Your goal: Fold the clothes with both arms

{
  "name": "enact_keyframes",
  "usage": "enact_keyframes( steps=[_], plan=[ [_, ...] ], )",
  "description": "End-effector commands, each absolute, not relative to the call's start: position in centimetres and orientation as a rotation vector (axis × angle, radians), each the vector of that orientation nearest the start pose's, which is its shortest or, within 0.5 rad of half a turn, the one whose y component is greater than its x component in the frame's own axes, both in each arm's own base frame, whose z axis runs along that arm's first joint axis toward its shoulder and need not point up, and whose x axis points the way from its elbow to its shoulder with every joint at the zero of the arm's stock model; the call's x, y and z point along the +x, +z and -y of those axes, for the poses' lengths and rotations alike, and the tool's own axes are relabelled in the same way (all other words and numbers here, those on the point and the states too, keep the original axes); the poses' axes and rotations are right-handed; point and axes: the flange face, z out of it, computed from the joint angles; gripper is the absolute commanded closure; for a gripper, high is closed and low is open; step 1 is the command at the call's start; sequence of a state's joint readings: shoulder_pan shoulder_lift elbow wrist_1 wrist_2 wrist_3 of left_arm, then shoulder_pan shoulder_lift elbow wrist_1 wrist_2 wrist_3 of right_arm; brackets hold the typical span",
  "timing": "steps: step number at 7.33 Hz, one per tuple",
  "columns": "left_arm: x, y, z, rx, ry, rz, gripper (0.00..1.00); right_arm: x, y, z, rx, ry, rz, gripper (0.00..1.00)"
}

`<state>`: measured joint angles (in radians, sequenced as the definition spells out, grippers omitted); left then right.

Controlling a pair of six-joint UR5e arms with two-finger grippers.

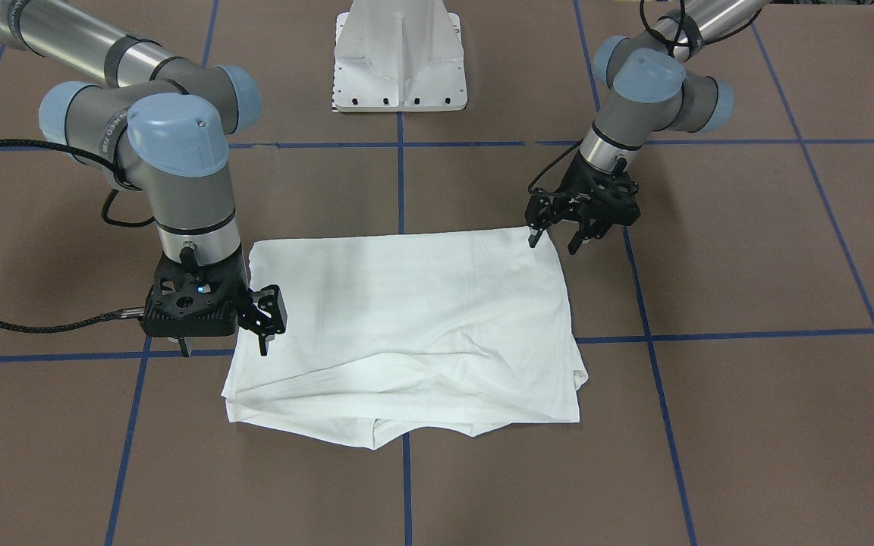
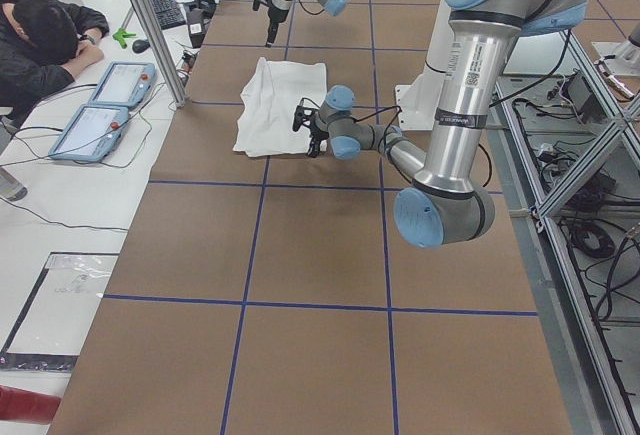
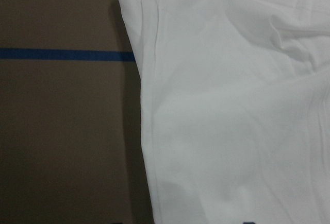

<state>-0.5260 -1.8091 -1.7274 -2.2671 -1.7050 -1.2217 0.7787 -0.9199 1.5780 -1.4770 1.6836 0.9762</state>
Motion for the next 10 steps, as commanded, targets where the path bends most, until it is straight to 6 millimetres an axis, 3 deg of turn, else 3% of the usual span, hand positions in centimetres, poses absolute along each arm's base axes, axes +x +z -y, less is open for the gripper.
enact_keyframes(
  steps=[1,2,3,4,6,7,8,9,10],
  plan=[
    [46.5,38.1,39.2,0.335,-0.071,-1.045,0.6,-41.9,26.6,58.4,0.393,0.133,0.649,0.0],
    [46.7,37.9,39.0,0.333,-0.068,-1.048,0.62,-42.0,26.5,58.4,0.393,0.132,0.649,0.0],
    [46.9,37.9,38.6,0.33,-0.061,-1.051,0.72,-42.0,26.5,58.4,0.393,0.132,0.649,0.0],
    [47.0,37.9,38.4,0.329,-0.059,-1.051,1.0,-42.1,26.6,58.3,0.392,0.127,0.648,0.0],
    [46.7,37.7,38.4,0.339,-0.055,-1.053,1.0,-42.6,26.6,58.0,0.388,0.124,0.65,0.0],
    [45.7,38.9,37.9,0.332,-0.041,-1.036,1.0,-42.7,26.4,58.0,0.389,0.124,0.653,0.0],
    [44.0,39.9,39.4,0.378,-0.018,-0.996,1.0,-43.3,26.3,57.6,0.386,0.116,0.655,0.0],
    [40.9,41.2,43.1,0.453,-0.006,-0.934,1.0,-43.4,25.9,57.6,0.39,0.117,0.66,0.0],
    [36.9,43.8,48.0,0.52,0.003,-0.837,1.0,-43.6,25.8,57.4,0.388,0.118,0.664,0.0]
  ],
)
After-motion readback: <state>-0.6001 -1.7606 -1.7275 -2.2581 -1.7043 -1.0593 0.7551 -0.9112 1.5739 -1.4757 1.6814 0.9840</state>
